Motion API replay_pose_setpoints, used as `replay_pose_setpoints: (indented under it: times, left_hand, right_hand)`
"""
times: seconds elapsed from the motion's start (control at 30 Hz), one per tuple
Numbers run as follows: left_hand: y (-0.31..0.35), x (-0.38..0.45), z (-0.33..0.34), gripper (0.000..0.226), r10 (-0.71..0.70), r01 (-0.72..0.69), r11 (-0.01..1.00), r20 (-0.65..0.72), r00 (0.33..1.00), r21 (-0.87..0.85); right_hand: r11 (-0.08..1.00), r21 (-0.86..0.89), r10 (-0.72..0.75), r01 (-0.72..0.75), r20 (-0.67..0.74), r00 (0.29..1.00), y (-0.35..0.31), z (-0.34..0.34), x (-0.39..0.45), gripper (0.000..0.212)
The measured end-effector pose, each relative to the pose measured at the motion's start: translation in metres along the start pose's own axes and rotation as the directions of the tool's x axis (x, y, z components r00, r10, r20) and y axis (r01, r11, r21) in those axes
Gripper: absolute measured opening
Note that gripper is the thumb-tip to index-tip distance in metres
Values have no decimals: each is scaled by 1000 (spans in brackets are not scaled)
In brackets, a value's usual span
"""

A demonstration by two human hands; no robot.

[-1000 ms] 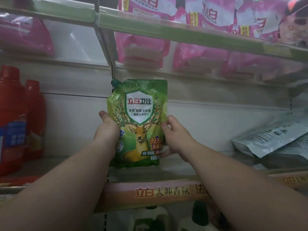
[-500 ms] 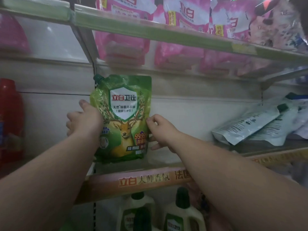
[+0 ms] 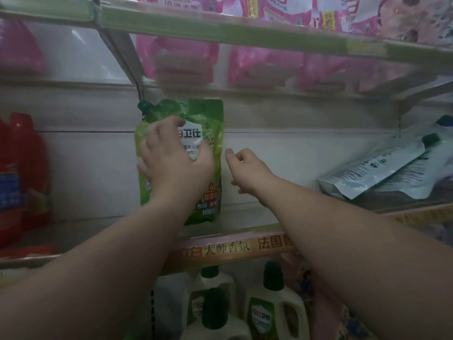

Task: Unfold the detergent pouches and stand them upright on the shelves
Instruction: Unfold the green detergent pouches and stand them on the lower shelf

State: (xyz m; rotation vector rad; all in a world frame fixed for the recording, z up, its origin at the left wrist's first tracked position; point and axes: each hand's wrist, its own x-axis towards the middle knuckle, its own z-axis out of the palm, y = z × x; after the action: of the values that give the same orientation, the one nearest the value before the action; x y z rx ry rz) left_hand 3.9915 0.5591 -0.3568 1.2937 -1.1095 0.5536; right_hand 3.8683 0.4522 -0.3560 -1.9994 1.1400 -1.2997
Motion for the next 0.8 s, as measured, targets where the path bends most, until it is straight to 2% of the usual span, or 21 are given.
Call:
replay_pose_setpoints:
  times: [0.17, 0.23, 0.3, 0.4, 0.6, 0.7, 0.8]
  left_hand:
    - [23, -12, 28, 55, 170, -150, 980, 153, 973, -132]
    - [33, -24, 37, 54, 207, -151, 958, 224, 952, -245]
    - [44, -35, 46, 54, 190, -89, 945, 309, 932, -313]
    - [59, -44, 65, 55, 94, 57, 936, 401, 911, -348]
    - [89, -56, 98, 65, -88, 280, 901, 492, 866, -332]
    - [104, -68, 113, 71, -106, 320, 886, 524, 845, -336]
    - [122, -80, 128, 74, -93, 293, 905, 528, 844, -309]
  right_hand:
    - [998, -63, -28, 25, -49, 998, 21, -24, -4, 48]
    - [999, -45, -26, 24, -60, 998, 31, -35, -6, 46]
    - [999, -27, -24, 22, -75, 997, 40, -46, -7, 47]
    - [999, -26, -33, 31, -112, 993, 52, -69, -8, 53]
    - [999, -32, -46, 41, -182, 982, 72, -122, -15, 55]
    - [995, -65, -89, 77, -214, 973, 84, -143, -19, 47]
    - [995, -51, -93, 84, -229, 969, 96, -163, -24, 45]
